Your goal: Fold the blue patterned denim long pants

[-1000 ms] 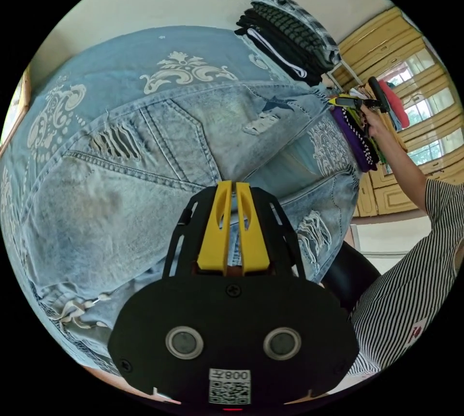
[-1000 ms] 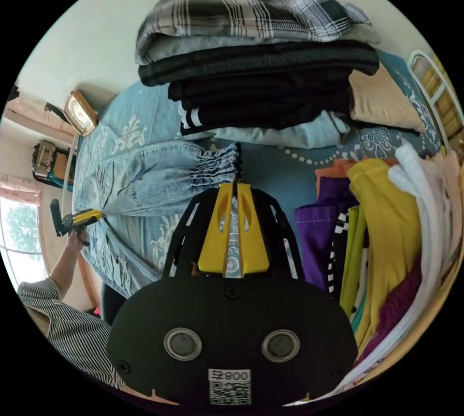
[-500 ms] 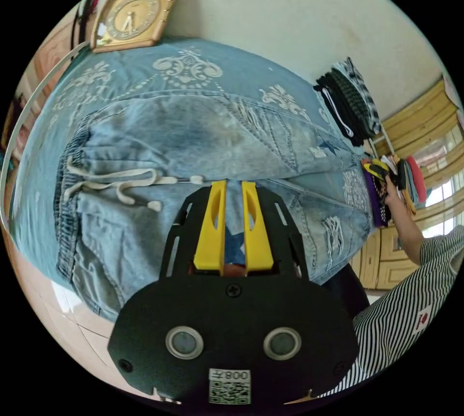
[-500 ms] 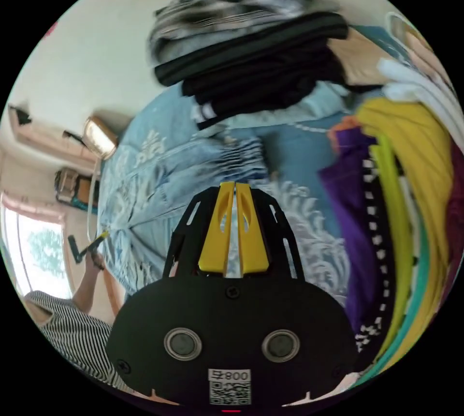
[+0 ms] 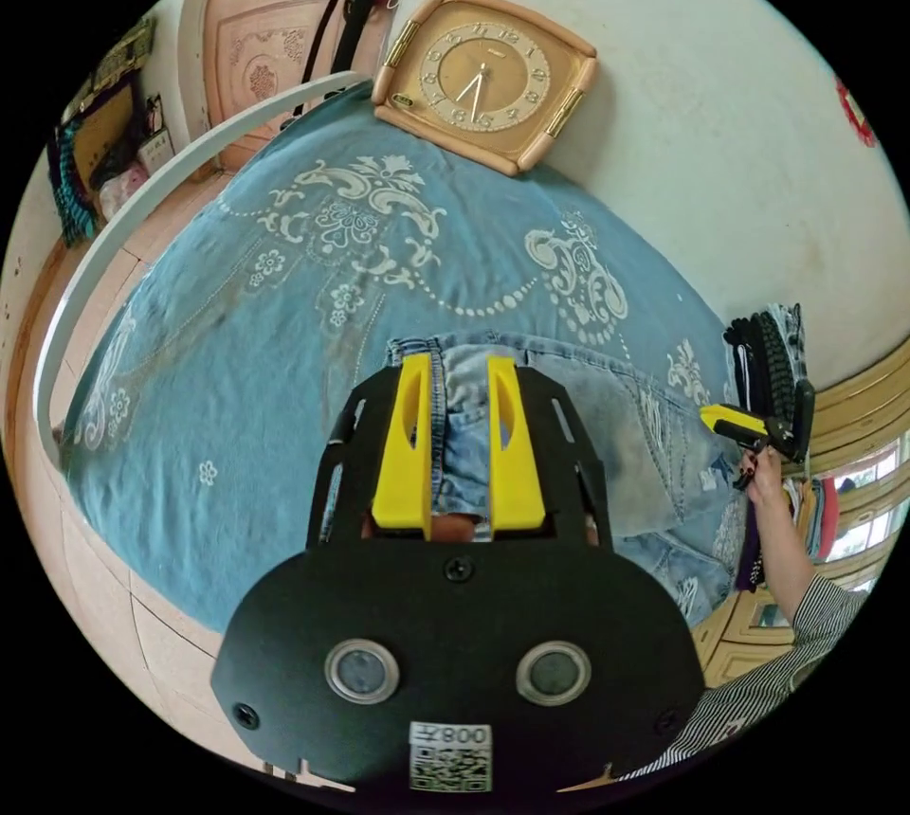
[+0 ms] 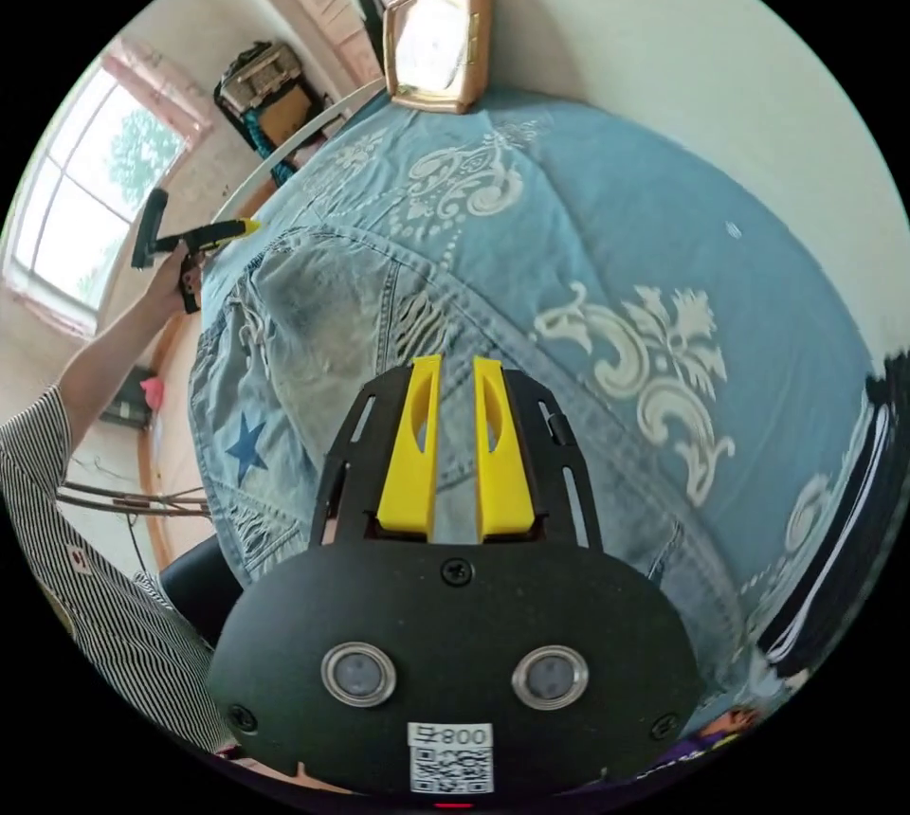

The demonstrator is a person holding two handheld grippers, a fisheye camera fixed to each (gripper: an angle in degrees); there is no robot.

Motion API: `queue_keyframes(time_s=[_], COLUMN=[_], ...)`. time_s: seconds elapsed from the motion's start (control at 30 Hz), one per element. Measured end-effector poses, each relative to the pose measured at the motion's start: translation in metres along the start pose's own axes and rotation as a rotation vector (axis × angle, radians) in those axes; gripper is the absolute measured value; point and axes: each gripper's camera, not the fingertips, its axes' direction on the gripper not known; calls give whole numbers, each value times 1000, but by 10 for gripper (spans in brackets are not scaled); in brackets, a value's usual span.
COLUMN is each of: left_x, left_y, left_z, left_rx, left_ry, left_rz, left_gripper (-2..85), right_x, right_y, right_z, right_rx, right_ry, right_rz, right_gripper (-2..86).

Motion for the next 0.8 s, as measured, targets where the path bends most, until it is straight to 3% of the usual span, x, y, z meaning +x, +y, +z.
queue_keyframes(time_s=[0.1,0.2,0.5,0.67,0.8], left_x=[-23,-37,-48,-39,-37], left_y=[-3,8,59,68,75], left_z=[35,66,60,46,85], left_rx=[-89,-157,10,117,7], left_ry=[-92,-57,-25,-48,-164], left_rz=[-56,-58,4,67,66], left_gripper=[99,95,33,28,33], right_x=[-30,-55,-118,-137,-129], right_y=[-60,-98,-131,-141,-162], right_z=[27,51,59,9,37], right_rx=[-59,-101,-161,-13,-116], right_ry=[51,115,189,239,205], right_rz=[-63,-99,-184,-144,-49], right_gripper=[77,80,24,15,19])
